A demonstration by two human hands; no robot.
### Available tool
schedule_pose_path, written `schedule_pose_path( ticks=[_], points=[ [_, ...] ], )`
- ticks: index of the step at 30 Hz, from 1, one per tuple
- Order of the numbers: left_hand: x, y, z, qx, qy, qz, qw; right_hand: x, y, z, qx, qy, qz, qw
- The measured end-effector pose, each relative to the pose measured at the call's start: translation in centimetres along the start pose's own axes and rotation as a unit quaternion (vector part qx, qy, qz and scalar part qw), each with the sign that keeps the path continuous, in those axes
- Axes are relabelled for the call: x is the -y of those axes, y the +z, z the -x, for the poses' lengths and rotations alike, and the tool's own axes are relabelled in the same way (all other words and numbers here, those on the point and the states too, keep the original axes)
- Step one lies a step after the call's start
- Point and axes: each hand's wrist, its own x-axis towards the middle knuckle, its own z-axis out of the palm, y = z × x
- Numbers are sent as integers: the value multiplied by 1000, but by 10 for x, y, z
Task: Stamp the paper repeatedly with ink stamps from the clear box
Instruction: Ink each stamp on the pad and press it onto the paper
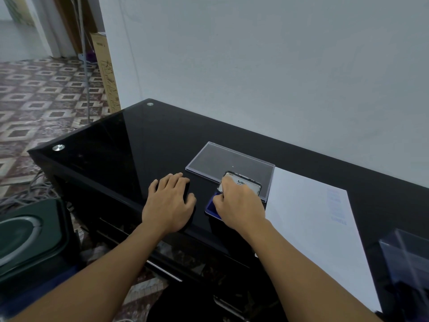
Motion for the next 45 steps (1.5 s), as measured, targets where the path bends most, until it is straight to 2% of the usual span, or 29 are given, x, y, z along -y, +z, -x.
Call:
schedule_pose_path(
  ticks=[17, 24, 28, 34, 37, 45],
  points=[
    [-1, 0, 1, -2, 2, 6, 1000, -1, -2, 1, 15, -6, -15, 1000],
    [0, -2, 1, 19, -2, 18, 1000, -3, -9, 6, 37, -9, -27, 999],
    [-2, -11, -4, 54, -18, 68, 996, -8, -25, 14, 36, 4, -57, 998],
    [-24, -36, 3, 44, -36, 152, 987, -29, -52, 40, 15, 30, -50, 998],
    [-46, -40, 8, 62, -10, 155, 986, -47, -66, 55, 10, 40, -42, 998],
    [-128, -32, 11, 110, 93, 141, 979, -112, -95, 92, 5, 137, -28, 990]
  ],
)
